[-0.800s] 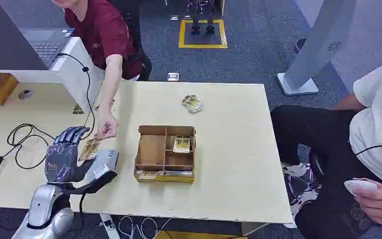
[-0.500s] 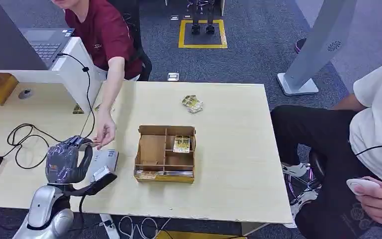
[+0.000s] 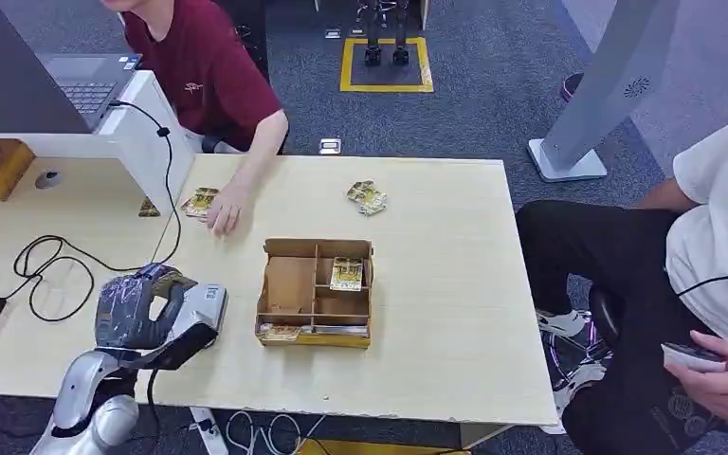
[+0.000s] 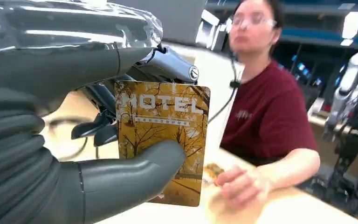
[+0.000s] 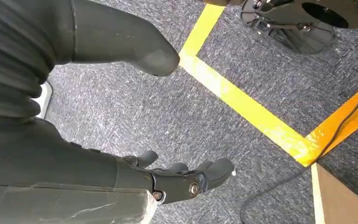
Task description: Pass the card to the sensor for recognition and then transmit it.
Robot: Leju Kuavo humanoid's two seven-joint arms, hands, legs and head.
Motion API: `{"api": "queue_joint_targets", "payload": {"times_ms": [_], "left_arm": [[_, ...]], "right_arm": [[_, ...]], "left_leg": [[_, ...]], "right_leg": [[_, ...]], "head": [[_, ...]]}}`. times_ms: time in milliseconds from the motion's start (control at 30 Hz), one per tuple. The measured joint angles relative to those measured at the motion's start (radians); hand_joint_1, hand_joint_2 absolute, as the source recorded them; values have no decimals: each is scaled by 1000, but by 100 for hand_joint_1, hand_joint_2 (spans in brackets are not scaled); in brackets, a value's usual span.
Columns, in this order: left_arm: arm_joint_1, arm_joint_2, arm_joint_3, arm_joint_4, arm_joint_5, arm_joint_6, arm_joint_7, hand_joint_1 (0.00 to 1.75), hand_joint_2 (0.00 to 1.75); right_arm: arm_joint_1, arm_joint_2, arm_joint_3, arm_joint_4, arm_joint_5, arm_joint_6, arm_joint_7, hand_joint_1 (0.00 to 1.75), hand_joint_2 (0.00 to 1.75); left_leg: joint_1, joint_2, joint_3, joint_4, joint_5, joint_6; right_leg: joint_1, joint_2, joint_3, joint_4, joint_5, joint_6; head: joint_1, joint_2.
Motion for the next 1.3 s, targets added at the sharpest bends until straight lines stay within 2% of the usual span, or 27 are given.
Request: {"api": "queue_joint_targets", "payload": {"times_ms": [133,200,500,733,1300], "left_arm": [[-9,-16,0,-4,148,-152,35,175,175],[-13,-25,3,-4,213,-191,52,175,175],[-32,-30,6,0,171,-222,146,175,175],[-35,-34,6,15,116,-201,180,175,175],[-37,-50,10,82,51,-209,221,175,175]], "right_arm": [[0,0,0,0,-4,-5,3,0,175],[1,0,0,0,-5,-8,3,0,175],[1,0,0,0,-5,-10,9,0,175],[1,0,0,0,-3,-13,9,0,175],[0,0,5,0,-1,-19,8,0,175]], "left_leg": [[0,0,0,0,0,0],[0,0,0,0,0,0],[0,0,0,0,0,0],[0,0,0,0,0,0],[0,0,0,0,0,0]], "right_leg": [[0,0,0,0,0,0],[0,0,0,0,0,0],[0,0,0,0,0,0],[0,0,0,0,0,0],[0,0,0,0,0,0]], "head": [[0,0],[0,0],[0,0],[0,0],[0,0]]}}
